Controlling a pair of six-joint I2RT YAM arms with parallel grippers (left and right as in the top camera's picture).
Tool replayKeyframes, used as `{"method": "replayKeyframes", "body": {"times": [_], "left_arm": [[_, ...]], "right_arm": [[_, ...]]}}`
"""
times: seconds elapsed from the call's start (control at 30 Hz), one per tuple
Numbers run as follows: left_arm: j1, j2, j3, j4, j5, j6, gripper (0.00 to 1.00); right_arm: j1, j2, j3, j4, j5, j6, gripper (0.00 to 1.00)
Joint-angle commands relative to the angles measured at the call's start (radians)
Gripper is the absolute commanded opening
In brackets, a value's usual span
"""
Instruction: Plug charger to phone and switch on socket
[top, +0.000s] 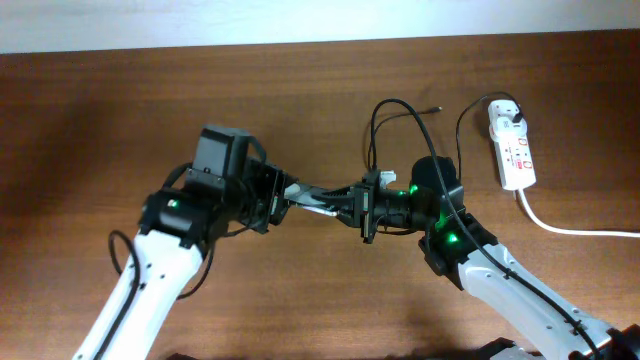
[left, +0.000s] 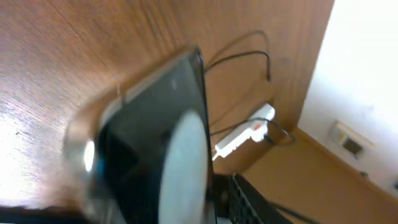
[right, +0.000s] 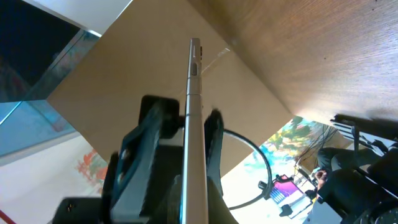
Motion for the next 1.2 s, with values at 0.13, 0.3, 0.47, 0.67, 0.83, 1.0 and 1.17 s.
{"method": "replayKeyframes", "body": {"times": [0.13,0.3,0.47,0.67,0.83,1.0,1.17], "left_arm": [[-0.013,0.071,0.005,0.079,0.043,-0.071,0.29],[-0.013,0.071,0.005,0.085,0.09,-0.097,0.0],[-0.012,0.071,0.005,0.137,0.089,-0.104,0.0],[0.161,0.071,0.005,0.261,0.022,0.254,0.0],[0.378,0.071,0.005,0.238,0.524,1.057,0.04],[0.286,0.071,0.005,0.001,0.538,1.352,0.0],[0.147,0.071,0.005,-0.041,0.389,1.355,0.0]], "right_arm": [[-0.003,-0.021,0.02,0.009,-0.029,-0.005,0.04],[-0.003,-0.021,0.02,0.008,-0.019,-0.005,0.04],[-0.003,-0.021,0.02,0.005,-0.008,-0.006,0.43],[-0.003,-0.021,0.019,-0.031,-0.003,-0.045,0.99],[-0.004,-0.021,0.019,-0.288,0.251,-0.906,0.99],[-0.004,-0.021,0.02,-0.629,0.557,-1.358,0.99],[-0.005,-0.052,0.111,-0.814,0.606,-1.433,0.86]]}}
